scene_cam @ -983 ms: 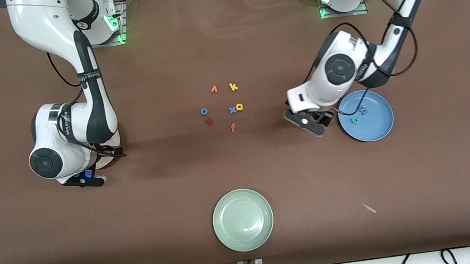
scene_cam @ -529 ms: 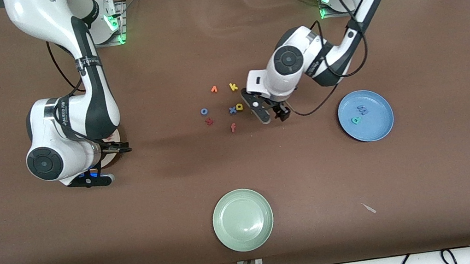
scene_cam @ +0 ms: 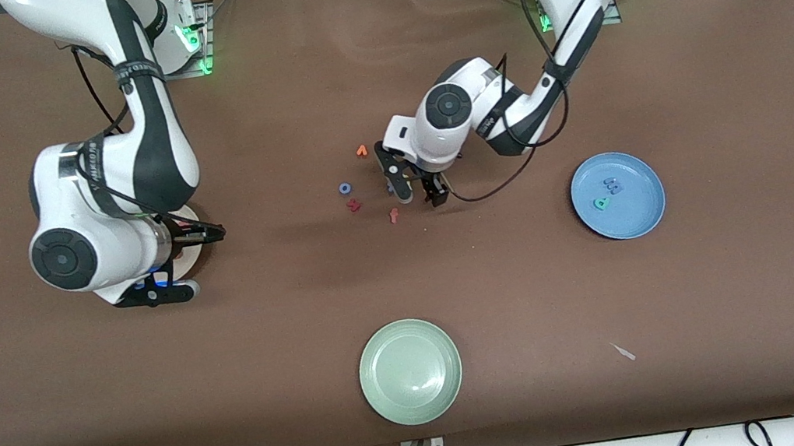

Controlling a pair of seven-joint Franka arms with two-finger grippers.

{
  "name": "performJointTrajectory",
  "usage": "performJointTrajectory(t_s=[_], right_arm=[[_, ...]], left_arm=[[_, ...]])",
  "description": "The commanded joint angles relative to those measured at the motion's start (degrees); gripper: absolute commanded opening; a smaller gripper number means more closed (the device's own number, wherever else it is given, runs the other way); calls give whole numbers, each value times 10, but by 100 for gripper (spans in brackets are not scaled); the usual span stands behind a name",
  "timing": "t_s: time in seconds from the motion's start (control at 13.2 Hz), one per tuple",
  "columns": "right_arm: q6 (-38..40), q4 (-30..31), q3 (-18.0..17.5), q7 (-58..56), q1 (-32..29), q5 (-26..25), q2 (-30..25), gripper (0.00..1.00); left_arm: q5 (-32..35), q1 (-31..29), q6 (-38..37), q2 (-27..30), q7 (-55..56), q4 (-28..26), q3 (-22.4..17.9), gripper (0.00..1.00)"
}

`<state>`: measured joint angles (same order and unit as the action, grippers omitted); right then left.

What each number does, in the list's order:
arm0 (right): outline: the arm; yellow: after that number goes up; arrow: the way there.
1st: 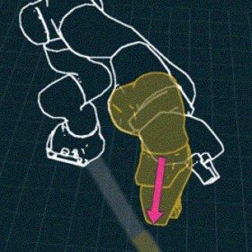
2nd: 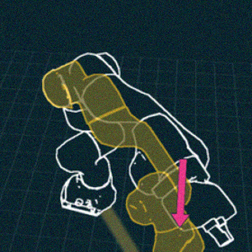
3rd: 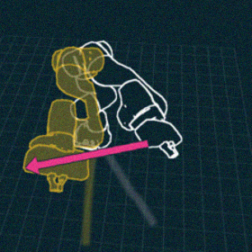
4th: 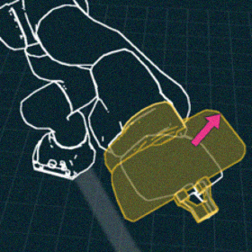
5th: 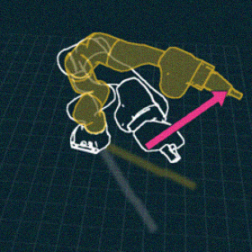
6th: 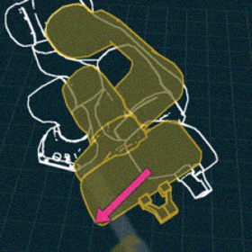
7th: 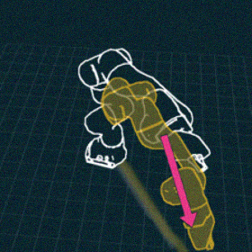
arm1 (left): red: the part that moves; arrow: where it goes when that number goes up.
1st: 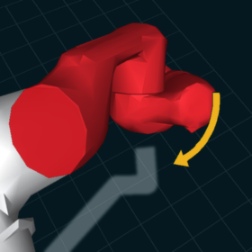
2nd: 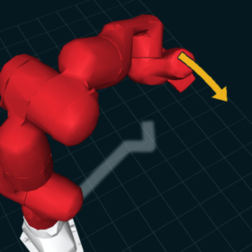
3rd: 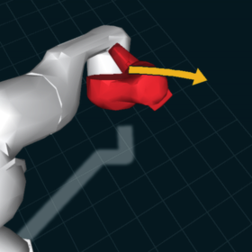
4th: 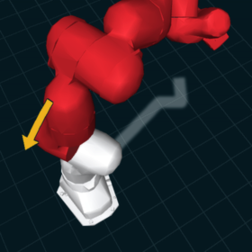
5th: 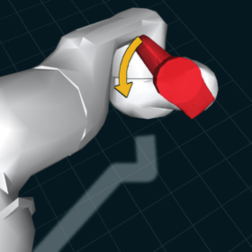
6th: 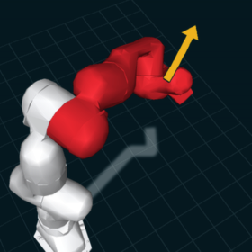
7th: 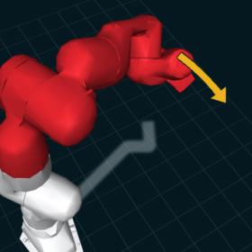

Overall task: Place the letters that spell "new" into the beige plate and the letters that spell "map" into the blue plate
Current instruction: 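Withdraw the right gripper to rest while the left gripper reaches the yellow d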

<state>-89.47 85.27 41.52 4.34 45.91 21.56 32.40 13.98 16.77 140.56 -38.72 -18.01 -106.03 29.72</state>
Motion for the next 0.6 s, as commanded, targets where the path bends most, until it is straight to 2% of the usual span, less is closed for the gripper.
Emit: performJointTrajectory(t_s=[0.0,0.08,0.15,0.23,0.38,0.53], right_arm=[[10,19,-126,-1,-114,-50,-99,100],[6,35,-192,-1,-162,-95,-135,100],[3,40,-226,1,-187,-129,-155,100],[4,40,-240,-4,-201,-142,-169,100],[4,42,-301,-14,-258,-154,-198,100],[7,46,-354,-22,-296,-194,-231,100]], left_arm=[[58,26,-1,-7,35,16,-12,97],[73,26,-1,-12,35,17,-12,96],[78,27,-1,-16,36,17,-12,95],[79,29,-1,-17,36,18,-12,92],[79,32,0,-19,36,19,-12,84],[92,40,18,-31,36,20,-13,70]])
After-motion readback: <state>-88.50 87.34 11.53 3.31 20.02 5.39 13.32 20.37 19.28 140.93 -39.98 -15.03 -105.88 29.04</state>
